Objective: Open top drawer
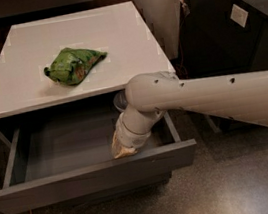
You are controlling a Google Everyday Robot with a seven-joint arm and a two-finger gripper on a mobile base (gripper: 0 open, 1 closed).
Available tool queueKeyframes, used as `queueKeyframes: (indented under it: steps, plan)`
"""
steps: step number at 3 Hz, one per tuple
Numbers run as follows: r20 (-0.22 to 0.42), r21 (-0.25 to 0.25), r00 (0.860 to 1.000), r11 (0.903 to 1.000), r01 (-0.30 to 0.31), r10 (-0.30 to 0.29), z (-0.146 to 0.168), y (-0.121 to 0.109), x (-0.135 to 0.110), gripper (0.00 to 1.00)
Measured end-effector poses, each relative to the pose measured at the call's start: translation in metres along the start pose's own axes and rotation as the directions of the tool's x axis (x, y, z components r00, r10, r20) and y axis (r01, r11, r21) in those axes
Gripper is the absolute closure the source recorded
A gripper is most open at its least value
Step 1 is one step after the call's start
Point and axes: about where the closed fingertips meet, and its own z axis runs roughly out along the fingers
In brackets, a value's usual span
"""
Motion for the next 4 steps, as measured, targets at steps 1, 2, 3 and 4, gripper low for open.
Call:
queueKeyframes:
  steps: [1,2,3,4]
  plan:
    - [0.004,-0.024,1.000,0.9997,0.002,-0.002,-0.001,0.013,-0.003,1.00]
    - [0.021,-0.050,1.000,0.9987,0.010,-0.009,-0.009,0.030,-0.009,1.00]
    - [0.040,-0.075,0.999,0.9970,0.021,-0.018,-0.018,0.046,-0.016,1.00]
    - [0.051,-0.087,0.998,0.9959,0.026,-0.022,-0.022,0.053,-0.019,1.00]
